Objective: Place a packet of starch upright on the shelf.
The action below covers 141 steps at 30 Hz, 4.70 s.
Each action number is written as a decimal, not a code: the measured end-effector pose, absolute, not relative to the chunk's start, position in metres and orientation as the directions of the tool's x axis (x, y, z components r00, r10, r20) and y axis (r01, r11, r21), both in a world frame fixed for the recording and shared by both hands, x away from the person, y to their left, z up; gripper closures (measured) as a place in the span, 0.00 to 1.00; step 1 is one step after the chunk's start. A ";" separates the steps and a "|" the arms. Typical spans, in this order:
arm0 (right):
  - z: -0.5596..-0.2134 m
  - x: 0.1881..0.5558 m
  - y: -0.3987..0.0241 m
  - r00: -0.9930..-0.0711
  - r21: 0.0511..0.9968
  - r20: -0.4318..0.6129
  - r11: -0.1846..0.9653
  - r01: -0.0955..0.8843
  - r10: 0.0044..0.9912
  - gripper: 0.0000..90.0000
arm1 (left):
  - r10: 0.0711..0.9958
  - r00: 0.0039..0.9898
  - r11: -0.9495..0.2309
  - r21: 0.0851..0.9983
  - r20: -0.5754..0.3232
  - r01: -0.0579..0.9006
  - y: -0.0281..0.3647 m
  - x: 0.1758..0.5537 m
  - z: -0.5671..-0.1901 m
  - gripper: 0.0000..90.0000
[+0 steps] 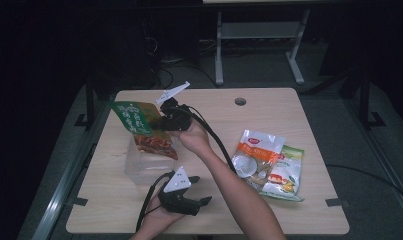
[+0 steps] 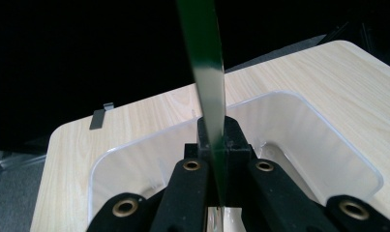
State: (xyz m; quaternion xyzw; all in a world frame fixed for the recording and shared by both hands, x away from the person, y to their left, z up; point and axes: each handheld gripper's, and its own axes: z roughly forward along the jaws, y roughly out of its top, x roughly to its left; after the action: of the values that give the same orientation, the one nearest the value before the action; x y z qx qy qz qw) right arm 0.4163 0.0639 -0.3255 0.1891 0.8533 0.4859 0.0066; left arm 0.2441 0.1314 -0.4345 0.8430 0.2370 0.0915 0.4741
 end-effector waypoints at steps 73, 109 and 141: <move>-0.328 0.388 -0.094 -0.820 0.742 0.194 0.466 0.481 0.538 0.41 | 0.441 0.889 -0.454 0.823 -0.124 0.340 0.108 0.254 -0.441 0.29; -0.380 0.347 -0.229 -0.627 0.616 0.249 0.380 0.691 0.738 0.33 | 0.511 0.855 -0.501 0.779 -0.086 0.377 0.048 0.310 -0.452 0.59; -0.428 0.360 -0.255 -0.512 0.537 0.344 0.282 0.795 0.787 0.36 | 0.527 0.847 -0.543 0.739 -0.069 0.398 0.036 0.317 -0.459 0.66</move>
State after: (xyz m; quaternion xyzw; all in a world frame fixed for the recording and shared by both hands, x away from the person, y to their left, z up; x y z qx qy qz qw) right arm 0.3599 -0.2546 -0.4279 0.4941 0.8006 0.3390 -0.0058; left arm 0.3172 0.0357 -0.4587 0.8746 0.2644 0.0809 0.3983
